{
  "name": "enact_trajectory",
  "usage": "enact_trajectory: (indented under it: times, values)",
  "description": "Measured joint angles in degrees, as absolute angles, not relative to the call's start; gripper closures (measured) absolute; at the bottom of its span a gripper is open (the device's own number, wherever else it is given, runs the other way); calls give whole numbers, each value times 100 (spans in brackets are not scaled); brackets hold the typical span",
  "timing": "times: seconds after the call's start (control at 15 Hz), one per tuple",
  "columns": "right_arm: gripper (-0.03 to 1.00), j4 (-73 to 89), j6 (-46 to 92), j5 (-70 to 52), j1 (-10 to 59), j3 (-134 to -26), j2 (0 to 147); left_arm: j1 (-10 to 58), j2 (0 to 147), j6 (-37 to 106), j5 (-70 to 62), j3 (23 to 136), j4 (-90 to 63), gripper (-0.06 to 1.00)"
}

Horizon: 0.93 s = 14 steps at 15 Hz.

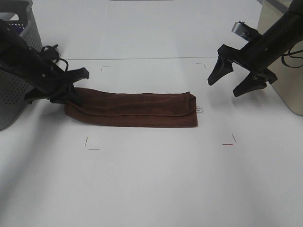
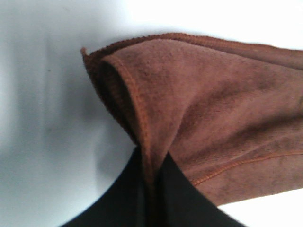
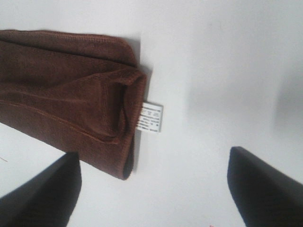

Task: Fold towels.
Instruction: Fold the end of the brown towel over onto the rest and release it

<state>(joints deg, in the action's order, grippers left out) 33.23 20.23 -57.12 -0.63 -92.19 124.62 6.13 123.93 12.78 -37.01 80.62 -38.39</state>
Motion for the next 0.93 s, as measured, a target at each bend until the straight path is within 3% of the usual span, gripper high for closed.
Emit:
enact_trajectory:
  times: [0.4, 0.8, 0.93]
  values:
    - [17, 3312, 2023, -5816, -63, -9219, 12462, 1089, 11751, 814, -4079, 8062, -4257, 92]
    - [17, 3306, 2017, -5856, -63, -9219, 12462, 2469, 11814, 808, -2429, 8073, -5053, 92]
    - [17, 3306, 2017, -5856, -63, -9219, 12462, 2739, 12342, 791, -2320, 8531, -5369, 92]
